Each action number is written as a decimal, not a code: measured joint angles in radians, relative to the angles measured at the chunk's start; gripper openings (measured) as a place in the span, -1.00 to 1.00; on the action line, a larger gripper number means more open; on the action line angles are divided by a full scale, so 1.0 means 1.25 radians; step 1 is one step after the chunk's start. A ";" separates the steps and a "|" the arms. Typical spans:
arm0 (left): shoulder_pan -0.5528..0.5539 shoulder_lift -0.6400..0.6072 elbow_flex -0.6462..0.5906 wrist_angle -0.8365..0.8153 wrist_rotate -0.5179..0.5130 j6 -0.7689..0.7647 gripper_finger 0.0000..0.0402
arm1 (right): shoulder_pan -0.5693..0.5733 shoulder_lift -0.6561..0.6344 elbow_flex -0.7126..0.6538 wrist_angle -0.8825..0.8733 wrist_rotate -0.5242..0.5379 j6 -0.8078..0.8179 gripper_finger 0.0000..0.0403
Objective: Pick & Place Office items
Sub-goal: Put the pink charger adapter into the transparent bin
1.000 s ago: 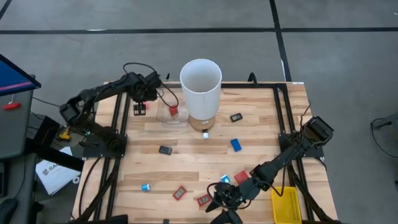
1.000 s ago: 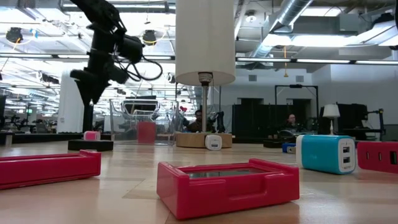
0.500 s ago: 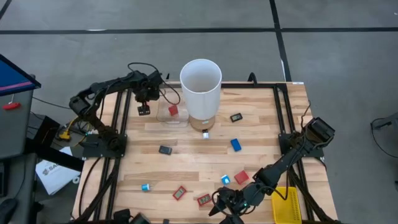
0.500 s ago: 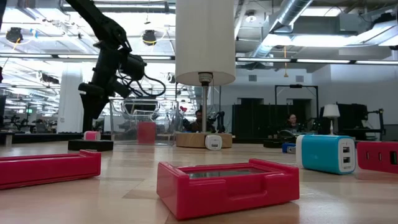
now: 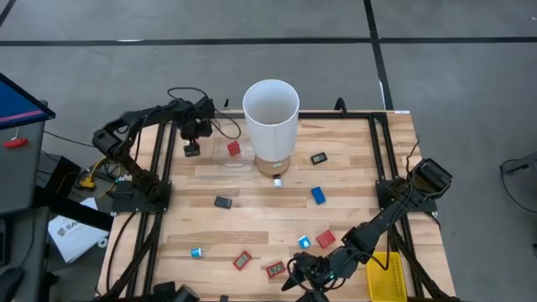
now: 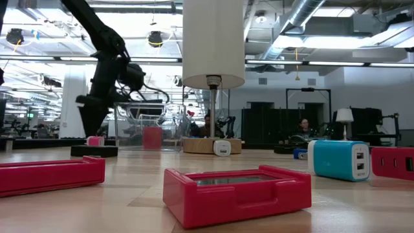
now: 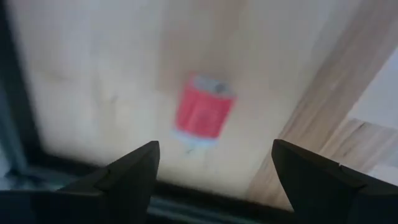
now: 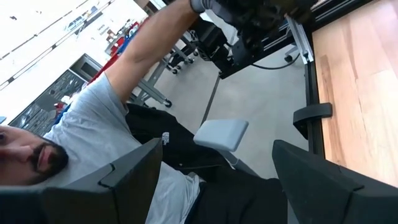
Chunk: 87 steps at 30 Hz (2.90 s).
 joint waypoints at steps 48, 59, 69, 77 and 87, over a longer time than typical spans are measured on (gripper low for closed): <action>-0.007 0.010 -0.050 0.145 -0.008 -0.176 -0.65 | 0.001 0.000 0.000 -0.006 -0.001 0.020 0.48; -0.012 0.006 -0.049 0.083 -0.002 -0.455 0.03 | -0.015 0.000 0.000 -0.006 -0.007 0.021 0.48; -0.010 -0.055 -0.049 0.081 -0.003 -0.643 0.72 | -0.009 0.000 0.000 -0.006 -0.009 0.021 0.48; -0.007 -0.116 -0.049 0.016 0.007 -0.727 0.69 | -0.004 0.000 0.000 -0.006 -0.007 0.013 0.48; 0.028 -0.098 -0.101 0.071 0.042 -0.738 0.46 | 0.011 0.000 0.000 -0.006 -0.004 -0.004 0.48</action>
